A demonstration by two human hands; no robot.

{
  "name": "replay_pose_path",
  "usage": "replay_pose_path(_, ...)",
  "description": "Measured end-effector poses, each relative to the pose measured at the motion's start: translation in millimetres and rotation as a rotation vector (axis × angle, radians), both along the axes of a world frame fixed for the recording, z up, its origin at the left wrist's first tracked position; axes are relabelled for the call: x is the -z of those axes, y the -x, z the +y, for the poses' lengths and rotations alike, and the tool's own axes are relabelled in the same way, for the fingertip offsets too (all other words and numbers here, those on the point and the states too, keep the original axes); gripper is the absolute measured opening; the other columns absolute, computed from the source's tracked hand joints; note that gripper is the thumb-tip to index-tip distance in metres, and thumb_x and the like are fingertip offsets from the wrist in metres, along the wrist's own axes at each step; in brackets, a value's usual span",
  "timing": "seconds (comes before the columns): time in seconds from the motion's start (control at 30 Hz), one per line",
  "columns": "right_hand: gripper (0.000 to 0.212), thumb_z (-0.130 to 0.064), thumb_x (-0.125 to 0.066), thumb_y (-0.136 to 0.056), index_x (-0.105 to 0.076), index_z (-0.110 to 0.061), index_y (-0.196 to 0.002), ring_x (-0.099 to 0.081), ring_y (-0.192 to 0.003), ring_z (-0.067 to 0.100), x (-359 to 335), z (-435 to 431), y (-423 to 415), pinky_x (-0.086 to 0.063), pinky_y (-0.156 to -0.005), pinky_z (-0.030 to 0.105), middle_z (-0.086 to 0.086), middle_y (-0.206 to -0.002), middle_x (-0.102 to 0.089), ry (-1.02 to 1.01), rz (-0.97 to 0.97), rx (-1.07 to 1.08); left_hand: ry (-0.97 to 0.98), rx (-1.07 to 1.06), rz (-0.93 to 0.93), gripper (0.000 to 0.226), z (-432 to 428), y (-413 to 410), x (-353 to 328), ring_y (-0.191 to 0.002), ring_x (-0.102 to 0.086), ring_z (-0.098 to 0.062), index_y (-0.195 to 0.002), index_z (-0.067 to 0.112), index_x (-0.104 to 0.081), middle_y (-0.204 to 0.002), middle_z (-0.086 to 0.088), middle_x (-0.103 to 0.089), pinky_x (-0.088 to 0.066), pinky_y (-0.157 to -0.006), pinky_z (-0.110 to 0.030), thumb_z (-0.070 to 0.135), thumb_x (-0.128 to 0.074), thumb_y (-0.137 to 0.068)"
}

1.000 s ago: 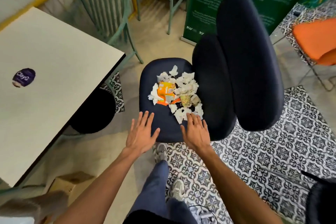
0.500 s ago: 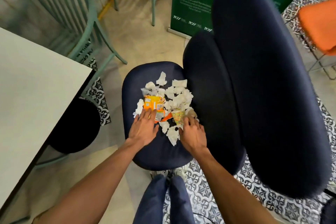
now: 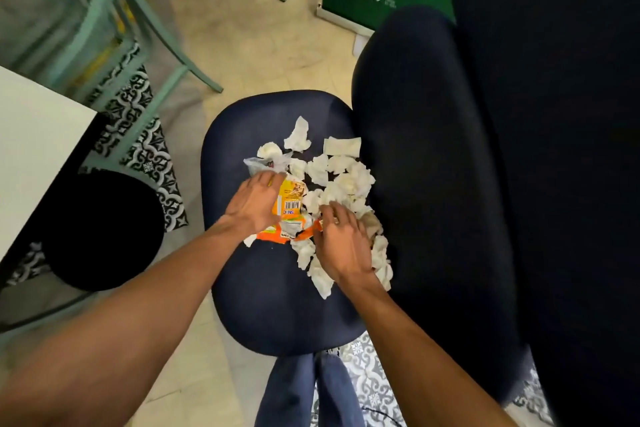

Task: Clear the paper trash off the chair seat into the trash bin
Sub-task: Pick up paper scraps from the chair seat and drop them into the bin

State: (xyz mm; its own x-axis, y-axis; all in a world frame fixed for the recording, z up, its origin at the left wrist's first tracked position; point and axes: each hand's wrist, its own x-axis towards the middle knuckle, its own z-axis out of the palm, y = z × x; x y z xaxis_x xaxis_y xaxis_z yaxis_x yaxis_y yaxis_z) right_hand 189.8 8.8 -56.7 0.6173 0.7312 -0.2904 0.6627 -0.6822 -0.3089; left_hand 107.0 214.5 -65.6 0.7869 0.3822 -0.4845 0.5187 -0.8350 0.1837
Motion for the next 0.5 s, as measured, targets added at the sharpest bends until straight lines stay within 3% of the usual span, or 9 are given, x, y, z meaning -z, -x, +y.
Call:
replay_pose_path(0.1,0.038,-0.041,-0.054,-0.105,-0.056,-0.023,-0.138,-0.054,-0.138,0.027,1.4,-7.8,-0.4,-0.045,-0.112,0.046,0.004,-0.147,-0.058,-0.053,0.002,0.056,-0.030,0.011,-0.019,0.108,0.0,-5.3,10.9,-0.133,-0.051,-0.032,-0.154,0.018,-0.029,-0.143,-0.010,-0.053,-0.043,-0.111,-0.047,0.028,-0.093,-0.068)
replay_pose_path(0.2,0.037,-0.037,-0.055,-0.104,-0.057,-0.022,-0.138,-0.055,-0.134,0.026,-8.7,-13.9,-3.0,-0.047,-0.112,0.045,0.005,-0.147,-0.058,-0.130,0.023,0.097,-0.012,-0.004,-0.048,0.099,-3.9,-9.7,9.9,-0.128,-0.053,-0.032,-0.151,0.017,-0.034,-0.139,-0.009,-0.056,-0.045,-0.106,-0.047,0.021,-0.091,-0.071)
replay_pose_path(0.3,0.035,-0.030,-0.059,-0.103,-0.058,-0.021,-0.137,-0.058,-0.126,0.024,-22.5,-15.6,-4.7,-0.052,-0.104,0.044,0.002,-0.140,-0.061,-0.232,0.182,0.210,0.067,-0.029,-0.123,0.068,-6.6,-10.3,-0.5,-0.112,-0.060,-0.031,-0.135,0.022,-0.051,-0.126,-0.004,-0.057,-0.054,-0.093,-0.046,0.014,-0.086,-0.077)
replay_pose_path(0.4,0.038,-0.027,-0.060,-0.104,-0.055,-0.027,-0.142,-0.058,-0.129,0.017,-36.2,-13.3,3.5,-0.051,-0.107,0.041,-0.004,-0.141,-0.060,-0.306,0.338,0.280,0.232,-0.076,-0.194,0.037,-10.5,-9.2,-20.6,-0.097,-0.061,-0.023,-0.111,0.026,-0.065,-0.111,0.004,-0.053,-0.055,-0.083,-0.038,0.016,-0.083,-0.081)
replay_pose_path(0.5,0.063,-0.026,-0.071,-0.098,-0.042,-0.031,-0.153,-0.052,-0.137,0.013,-50.2,-9.9,12.0,-0.044,-0.114,0.033,-0.005,-0.150,-0.054,-0.329,0.478,0.322,0.365,-0.125,-0.220,0.019,-20.0,-5.5,-46.7,-0.091,-0.065,-0.015,-0.101,0.030,-0.068,-0.100,0.007,-0.067,-0.056,-0.084,-0.035,0.020,-0.078,-0.088)
